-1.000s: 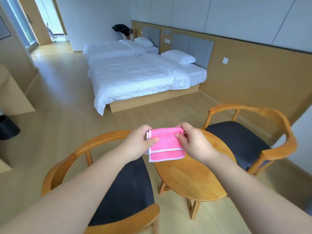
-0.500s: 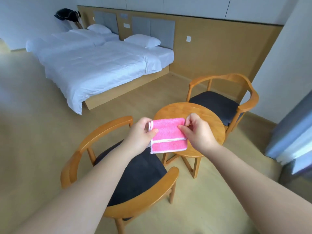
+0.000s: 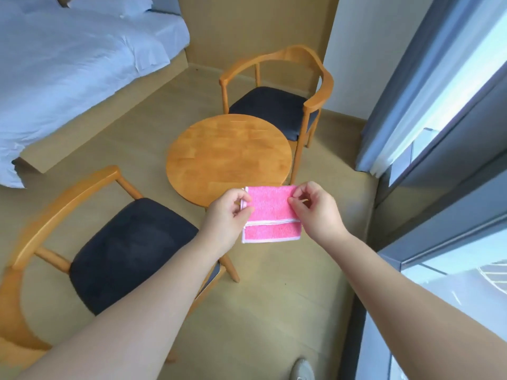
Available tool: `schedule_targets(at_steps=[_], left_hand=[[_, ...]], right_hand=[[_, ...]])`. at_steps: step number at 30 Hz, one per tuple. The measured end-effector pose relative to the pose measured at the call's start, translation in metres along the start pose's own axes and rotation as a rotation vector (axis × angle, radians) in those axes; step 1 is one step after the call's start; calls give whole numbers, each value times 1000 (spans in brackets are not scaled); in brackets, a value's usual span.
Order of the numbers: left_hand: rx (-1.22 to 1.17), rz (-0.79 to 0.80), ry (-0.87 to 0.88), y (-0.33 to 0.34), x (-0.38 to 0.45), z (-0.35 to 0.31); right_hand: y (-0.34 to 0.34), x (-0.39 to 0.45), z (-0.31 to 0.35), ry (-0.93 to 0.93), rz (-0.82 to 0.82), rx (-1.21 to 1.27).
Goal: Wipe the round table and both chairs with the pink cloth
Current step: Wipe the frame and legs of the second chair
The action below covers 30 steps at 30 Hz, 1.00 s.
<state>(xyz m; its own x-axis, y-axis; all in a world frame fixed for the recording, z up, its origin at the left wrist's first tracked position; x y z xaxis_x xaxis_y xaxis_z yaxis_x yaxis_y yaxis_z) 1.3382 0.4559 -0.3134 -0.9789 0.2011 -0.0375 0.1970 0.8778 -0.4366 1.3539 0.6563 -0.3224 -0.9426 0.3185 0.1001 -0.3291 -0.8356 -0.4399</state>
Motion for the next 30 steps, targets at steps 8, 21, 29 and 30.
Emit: schedule_targets(at_steps=[8,21,29,30], left_hand=[[108,217,-154,121,8,83],[195,133,-161,238,-17,347],[137,-144,-33,242,3,493],[134,-190,13,238,3,502]], right_hand=[[-15,-26,-129,204,107,-62],[124,-88,-383,294,143,-187],[254,-65,-472,-29,123,-158],[268,-62,-474,-84,103,-146]])
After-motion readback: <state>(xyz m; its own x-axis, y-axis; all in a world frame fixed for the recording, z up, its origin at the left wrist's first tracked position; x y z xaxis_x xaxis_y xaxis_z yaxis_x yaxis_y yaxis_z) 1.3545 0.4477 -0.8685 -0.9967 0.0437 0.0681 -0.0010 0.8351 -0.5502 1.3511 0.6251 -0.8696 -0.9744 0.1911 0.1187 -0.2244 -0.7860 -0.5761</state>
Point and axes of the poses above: each hand's wrist, its own x-axis towards the middle knuckle, its own y-axis out of the palm, z = x × y, the point moved 8 cm from there along x, towards the middle knuckle, and after that the axes turned 5 degrees about -z, right-handed, at the moved point
